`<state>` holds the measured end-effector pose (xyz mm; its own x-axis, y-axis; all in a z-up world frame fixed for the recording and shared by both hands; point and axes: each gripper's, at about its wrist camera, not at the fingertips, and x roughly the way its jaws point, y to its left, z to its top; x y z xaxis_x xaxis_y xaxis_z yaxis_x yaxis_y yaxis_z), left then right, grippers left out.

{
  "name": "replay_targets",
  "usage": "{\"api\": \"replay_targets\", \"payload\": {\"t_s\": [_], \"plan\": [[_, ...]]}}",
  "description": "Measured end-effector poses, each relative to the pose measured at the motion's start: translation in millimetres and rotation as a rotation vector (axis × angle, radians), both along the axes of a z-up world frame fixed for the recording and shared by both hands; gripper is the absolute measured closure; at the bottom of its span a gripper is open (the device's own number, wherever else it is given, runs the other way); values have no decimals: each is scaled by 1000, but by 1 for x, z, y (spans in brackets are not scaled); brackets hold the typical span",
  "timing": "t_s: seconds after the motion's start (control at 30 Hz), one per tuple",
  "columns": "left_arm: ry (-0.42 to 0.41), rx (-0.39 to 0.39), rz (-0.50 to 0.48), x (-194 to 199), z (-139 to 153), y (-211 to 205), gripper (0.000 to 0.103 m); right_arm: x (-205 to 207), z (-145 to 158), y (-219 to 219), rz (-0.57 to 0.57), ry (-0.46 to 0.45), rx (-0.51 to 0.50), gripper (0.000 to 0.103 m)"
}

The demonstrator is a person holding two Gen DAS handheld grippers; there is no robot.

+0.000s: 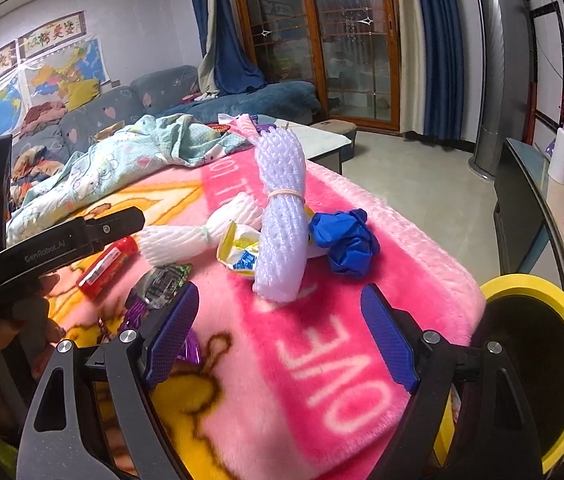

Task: Collect trash
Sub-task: 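Grasp the white foam net with the right tool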

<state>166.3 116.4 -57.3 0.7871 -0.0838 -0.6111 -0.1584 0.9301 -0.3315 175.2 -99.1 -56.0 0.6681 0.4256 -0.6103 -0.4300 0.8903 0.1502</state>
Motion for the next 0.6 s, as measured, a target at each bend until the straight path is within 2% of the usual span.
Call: {"api": "replay_targets", "payload": {"t_s": [0.37,0.47,0.6], "plan": [[42,-34,-33,20,-15,0,24,33,-12,11,-53,41,9,26],[50,-38,-35,21,-18,0,25,40,-17,12,-48,70,20,34],[65,-49,-38,24,-24,1,34,44,-21,13,-30,99,34,50]]}}
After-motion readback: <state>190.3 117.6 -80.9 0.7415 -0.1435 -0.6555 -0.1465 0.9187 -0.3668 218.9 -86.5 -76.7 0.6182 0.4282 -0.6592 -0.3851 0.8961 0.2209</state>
